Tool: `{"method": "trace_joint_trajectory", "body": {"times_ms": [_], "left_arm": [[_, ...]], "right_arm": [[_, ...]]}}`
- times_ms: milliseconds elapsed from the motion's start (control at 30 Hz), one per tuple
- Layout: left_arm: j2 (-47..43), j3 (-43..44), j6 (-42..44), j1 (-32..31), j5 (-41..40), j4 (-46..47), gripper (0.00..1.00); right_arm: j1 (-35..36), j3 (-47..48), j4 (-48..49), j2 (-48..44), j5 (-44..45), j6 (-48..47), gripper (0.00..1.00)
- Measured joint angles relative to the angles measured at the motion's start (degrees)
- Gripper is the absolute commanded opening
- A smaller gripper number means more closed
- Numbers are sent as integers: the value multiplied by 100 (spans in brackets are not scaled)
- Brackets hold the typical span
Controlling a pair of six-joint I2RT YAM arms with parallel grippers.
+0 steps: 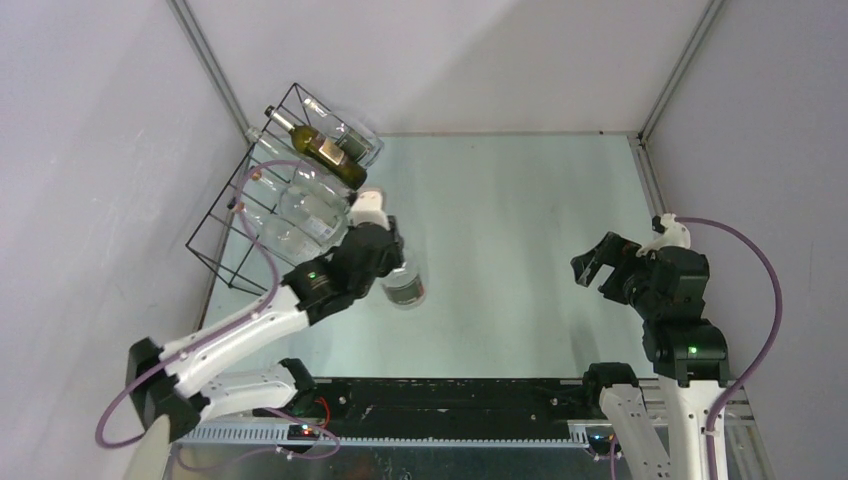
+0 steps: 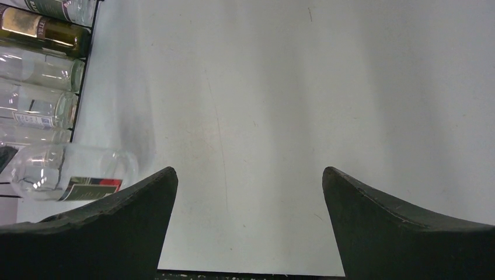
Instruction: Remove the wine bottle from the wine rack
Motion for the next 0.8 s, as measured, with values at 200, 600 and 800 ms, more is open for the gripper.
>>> {"method": "trace_joint_trajectory", "body": {"times_ms": [200, 600, 800], "left_arm": [[1139, 562, 413, -575, 55, 1073, 0], [2218, 704, 1537, -1438, 151, 2068, 0], [2238, 695, 1580, -1543, 133, 2118, 24]], "right_arm": [[0, 0, -116, -146, 17, 0, 99], [0, 0, -168, -210, -33, 79, 100], [0, 0, -170, -201, -68, 85, 100]]}}
